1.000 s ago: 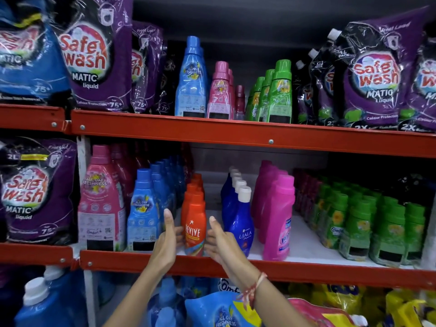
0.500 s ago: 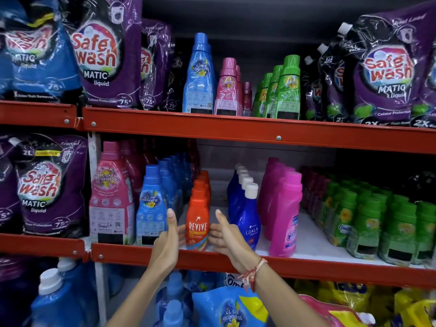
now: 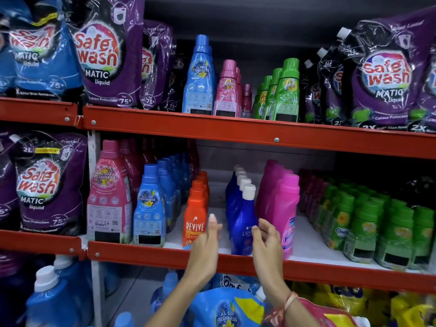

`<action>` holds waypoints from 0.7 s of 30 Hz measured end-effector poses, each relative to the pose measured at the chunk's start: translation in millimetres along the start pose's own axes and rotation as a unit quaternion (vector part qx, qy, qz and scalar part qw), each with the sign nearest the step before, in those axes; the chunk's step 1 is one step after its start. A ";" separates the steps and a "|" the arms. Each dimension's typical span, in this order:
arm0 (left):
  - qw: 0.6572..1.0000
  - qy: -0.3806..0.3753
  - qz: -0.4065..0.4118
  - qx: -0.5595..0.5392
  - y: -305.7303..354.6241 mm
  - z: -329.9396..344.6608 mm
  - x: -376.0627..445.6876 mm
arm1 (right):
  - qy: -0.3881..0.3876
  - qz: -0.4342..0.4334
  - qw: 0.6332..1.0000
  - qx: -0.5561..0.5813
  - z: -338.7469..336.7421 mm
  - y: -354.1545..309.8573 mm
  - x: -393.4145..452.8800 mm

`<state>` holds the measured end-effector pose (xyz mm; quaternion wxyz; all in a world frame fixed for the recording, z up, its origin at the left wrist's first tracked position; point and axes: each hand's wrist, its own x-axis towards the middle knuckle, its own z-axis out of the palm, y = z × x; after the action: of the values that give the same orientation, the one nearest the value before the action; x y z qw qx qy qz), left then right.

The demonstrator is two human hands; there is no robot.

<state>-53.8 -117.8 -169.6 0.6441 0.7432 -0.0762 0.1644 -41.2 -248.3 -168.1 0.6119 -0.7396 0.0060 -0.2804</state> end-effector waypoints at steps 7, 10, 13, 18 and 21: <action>0.982 -0.108 -0.107 -0.112 21.0 28.2 7.2 | -0.113 0.135 0.983 0.046 2.0 -0.6 21.2; 0.983 -0.089 -0.124 -0.102 22.1 26.7 14.5 | -0.131 0.137 0.979 0.077 -3.7 -3.2 19.2; 0.981 -0.089 -0.130 -0.109 21.5 24.8 18.6 | -0.144 0.125 0.980 0.055 -8.8 3.0 17.7; 0.978 -0.106 -0.147 -0.103 26.1 26.2 21.1 | -0.139 0.115 0.983 0.034 -13.0 7.7 16.6; 0.974 -0.114 -0.156 -0.116 25.2 25.5 23.1 | -0.142 0.107 0.983 0.035 -12.9 9.0 17.2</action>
<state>-36.6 -144.6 -141.1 0.7306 0.6800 -0.0510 -0.0343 -29.1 -268.3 -168.0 0.6583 -0.7452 -0.0116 -0.1057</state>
